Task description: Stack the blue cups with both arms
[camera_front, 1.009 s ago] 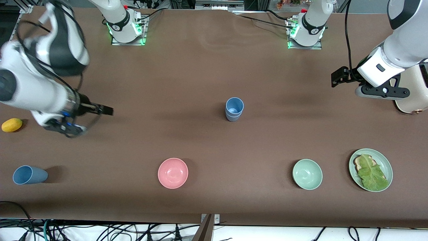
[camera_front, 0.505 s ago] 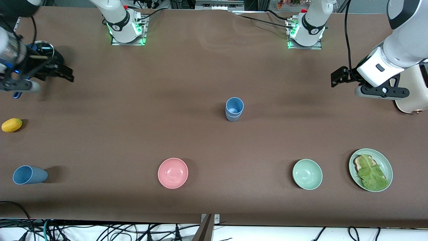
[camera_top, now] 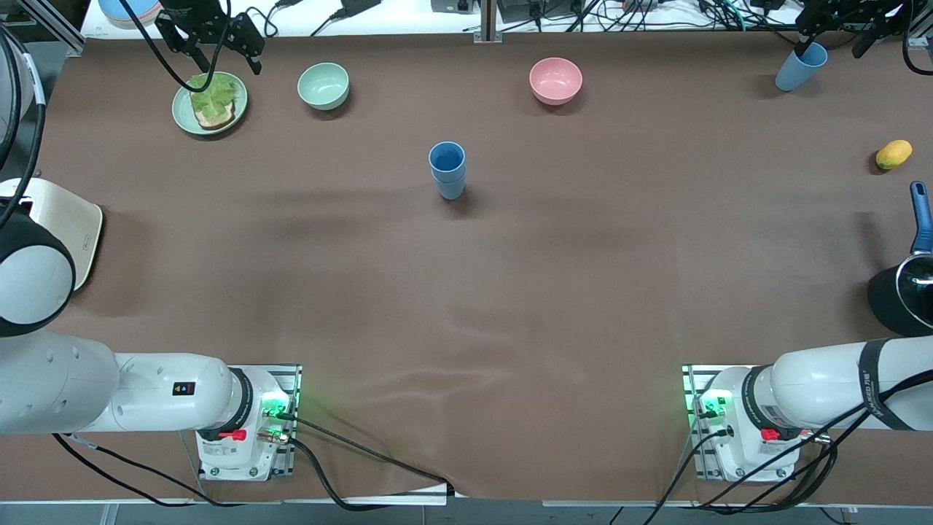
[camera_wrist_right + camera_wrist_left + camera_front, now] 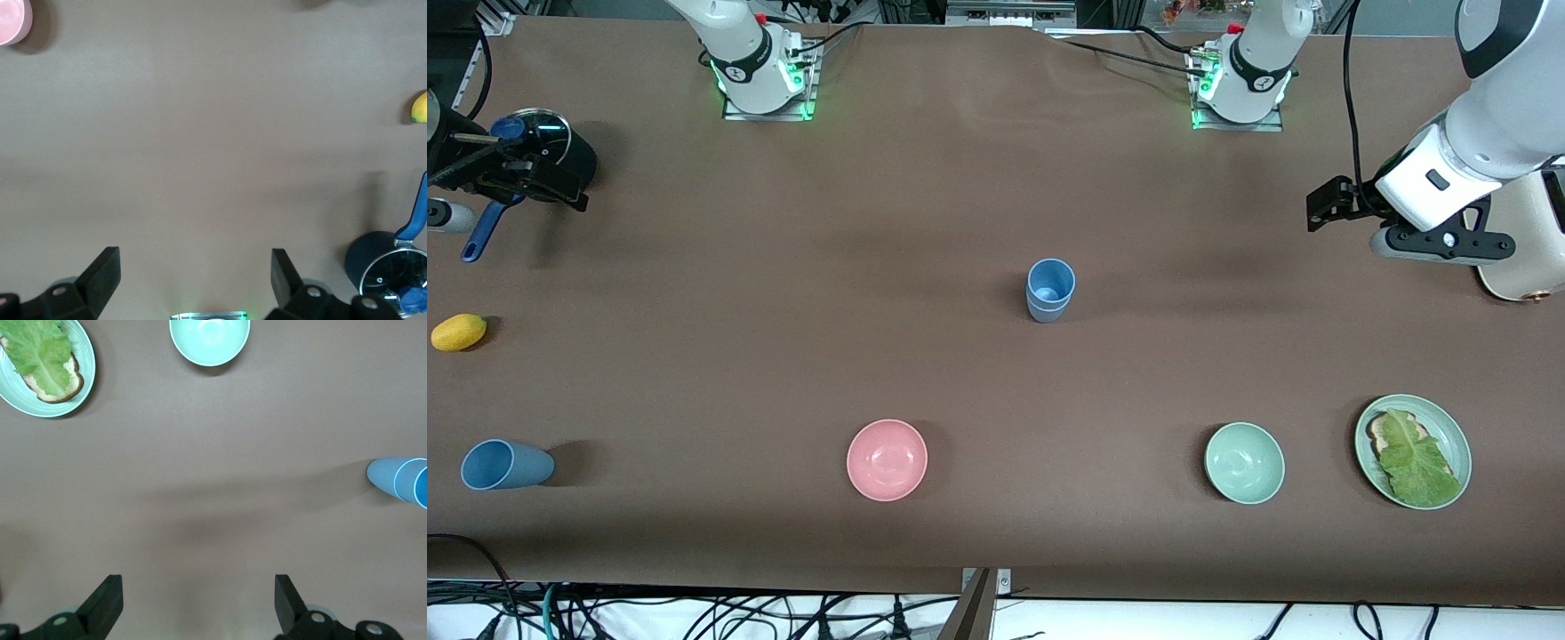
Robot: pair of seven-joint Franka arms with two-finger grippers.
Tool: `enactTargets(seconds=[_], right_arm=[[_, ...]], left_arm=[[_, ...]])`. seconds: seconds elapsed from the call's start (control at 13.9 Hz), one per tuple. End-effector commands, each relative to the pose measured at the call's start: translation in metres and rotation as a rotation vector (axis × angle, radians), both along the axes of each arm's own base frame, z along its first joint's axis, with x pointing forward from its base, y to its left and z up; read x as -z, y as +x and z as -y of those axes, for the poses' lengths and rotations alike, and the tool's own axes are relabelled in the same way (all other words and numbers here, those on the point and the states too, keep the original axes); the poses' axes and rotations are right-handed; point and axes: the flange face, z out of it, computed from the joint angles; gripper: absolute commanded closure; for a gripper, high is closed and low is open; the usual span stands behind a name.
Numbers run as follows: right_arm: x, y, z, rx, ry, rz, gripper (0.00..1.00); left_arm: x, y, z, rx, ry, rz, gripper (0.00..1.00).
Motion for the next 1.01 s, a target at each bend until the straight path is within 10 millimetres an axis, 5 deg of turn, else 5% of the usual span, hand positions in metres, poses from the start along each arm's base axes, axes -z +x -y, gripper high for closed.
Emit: enactTargets(seconds=[0.0, 0.94], right_arm=[[-0.0027, -0.0038, 0.0002, 0.001, 0.018, 0.0, 0.0], [-0.002, -0.0026, -0.0038, 0.003, 0.016, -0.034, 0.0]], left_arm=[[-0.0069, -0.0036, 0.0006, 0.011, -0.011, 0.0, 0.0], [-0.007, -0.0041, 0.0006, 0.013, -0.011, 0.0, 0.0]])
